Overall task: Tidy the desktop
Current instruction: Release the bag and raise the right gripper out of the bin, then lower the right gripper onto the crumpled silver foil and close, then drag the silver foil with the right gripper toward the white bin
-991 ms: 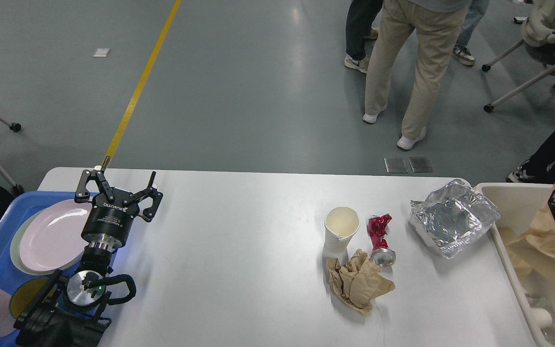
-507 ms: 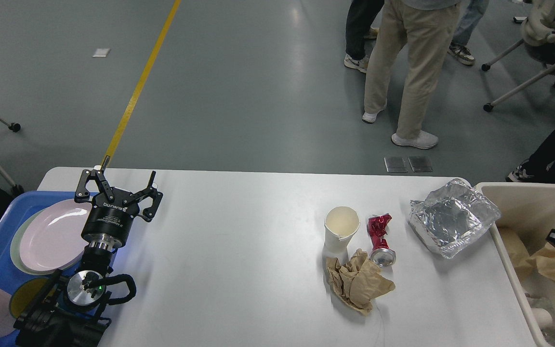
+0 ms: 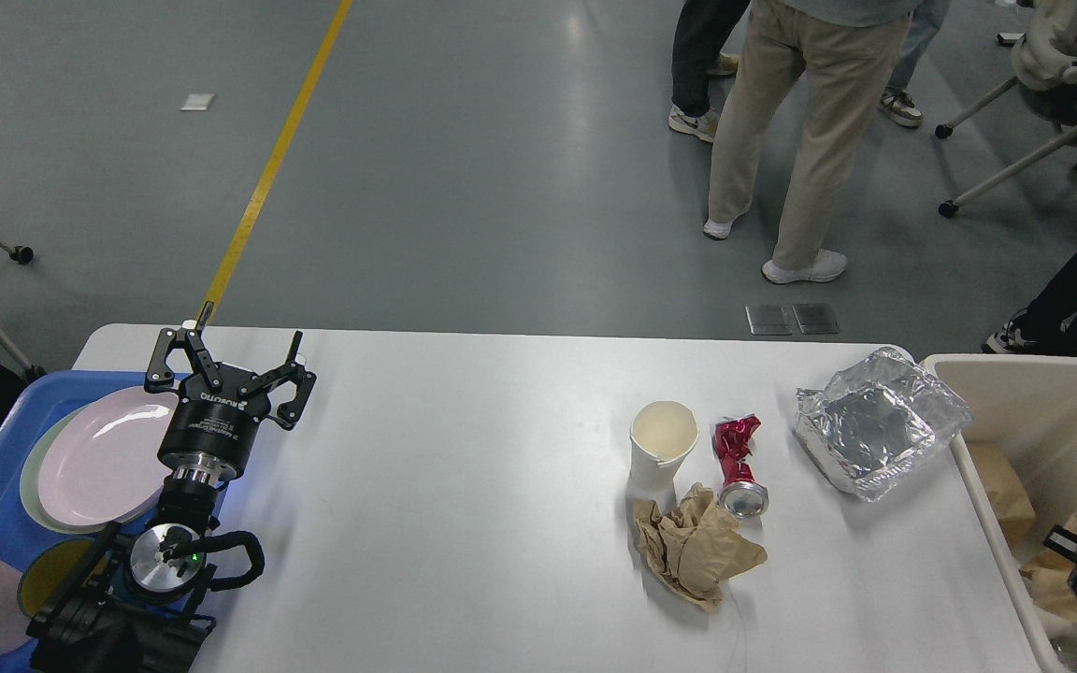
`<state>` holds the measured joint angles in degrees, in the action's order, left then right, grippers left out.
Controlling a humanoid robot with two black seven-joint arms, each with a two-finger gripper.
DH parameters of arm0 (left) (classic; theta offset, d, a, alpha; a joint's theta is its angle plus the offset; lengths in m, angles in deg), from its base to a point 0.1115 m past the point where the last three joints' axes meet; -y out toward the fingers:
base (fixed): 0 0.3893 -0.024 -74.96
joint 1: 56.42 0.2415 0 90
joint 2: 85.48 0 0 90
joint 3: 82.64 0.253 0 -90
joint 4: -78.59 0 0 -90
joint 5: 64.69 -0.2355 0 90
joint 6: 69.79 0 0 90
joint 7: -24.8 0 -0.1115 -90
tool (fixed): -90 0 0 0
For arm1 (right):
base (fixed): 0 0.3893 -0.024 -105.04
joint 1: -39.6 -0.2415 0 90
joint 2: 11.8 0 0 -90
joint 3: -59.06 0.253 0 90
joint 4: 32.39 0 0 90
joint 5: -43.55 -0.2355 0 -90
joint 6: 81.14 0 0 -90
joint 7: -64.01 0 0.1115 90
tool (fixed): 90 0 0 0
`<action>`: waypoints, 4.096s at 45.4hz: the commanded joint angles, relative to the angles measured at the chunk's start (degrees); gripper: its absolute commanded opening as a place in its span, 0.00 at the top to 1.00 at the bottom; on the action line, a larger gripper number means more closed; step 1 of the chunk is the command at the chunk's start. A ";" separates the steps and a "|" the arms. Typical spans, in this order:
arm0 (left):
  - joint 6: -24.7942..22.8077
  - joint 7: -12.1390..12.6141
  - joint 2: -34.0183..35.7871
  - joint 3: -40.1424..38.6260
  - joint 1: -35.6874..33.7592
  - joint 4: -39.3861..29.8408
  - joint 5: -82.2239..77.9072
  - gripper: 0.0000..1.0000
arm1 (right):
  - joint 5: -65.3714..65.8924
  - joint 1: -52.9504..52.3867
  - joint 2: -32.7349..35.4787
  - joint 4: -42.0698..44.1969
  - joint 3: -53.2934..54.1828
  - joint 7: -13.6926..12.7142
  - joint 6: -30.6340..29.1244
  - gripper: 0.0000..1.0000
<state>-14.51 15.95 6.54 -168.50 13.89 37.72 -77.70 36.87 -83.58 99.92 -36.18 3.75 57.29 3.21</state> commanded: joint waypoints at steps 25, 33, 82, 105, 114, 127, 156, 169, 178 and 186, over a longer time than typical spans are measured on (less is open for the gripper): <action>0.00 -0.03 0.00 0.00 0.00 0.00 0.00 0.03 | 0.09 1.10 -0.63 -0.60 0.38 0.39 8.02 0.00; 0.00 -0.03 0.00 0.00 0.00 0.00 0.00 0.03 | 0.00 0.57 -0.54 -1.04 0.47 0.39 7.93 0.00; 0.00 -0.03 0.00 0.00 0.09 0.00 0.00 0.03 | 4.75 -89.41 -2.64 -68.97 -23.18 -4.00 -44.53 0.00; 0.00 -0.03 0.00 -0.09 0.00 0.00 0.00 0.03 | -2.81 -112.54 -4.93 -94.73 -20.80 -3.56 -30.83 0.06; 0.00 0.06 0.00 -0.09 0.00 0.00 0.00 0.03 | -2.38 -111.93 -3.26 -94.91 -21.07 -3.65 -30.21 0.06; 0.00 0.06 0.00 -0.09 0.00 0.00 0.00 0.03 | -2.55 -101.39 -3.26 -90.26 -21.42 -3.74 -27.05 0.05; 0.00 0.06 0.00 0.00 0.09 0.00 0.00 0.03 | -12.13 -59.65 3.15 -61.09 -16.68 -3.74 -9.47 0.07; 0.00 0.06 0.00 0.00 0.09 0.00 0.00 0.03 | -12.04 -43.30 0.34 -45.09 -13.60 -3.74 -1.83 0.04; 0.00 0.06 0.00 0.00 0.09 0.00 0.00 0.03 | -12.04 -32.57 -0.10 -33.84 -4.73 -3.74 -0.33 0.04; 0.00 -0.03 0.00 -0.09 0.00 0.00 0.00 0.03 | -12.04 -25.19 -3.52 -23.64 1.87 -3.82 -0.15 0.04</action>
<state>-14.51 16.01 6.53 -168.55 13.97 37.72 -77.70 24.82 -112.72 98.06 -65.43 1.98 53.55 3.03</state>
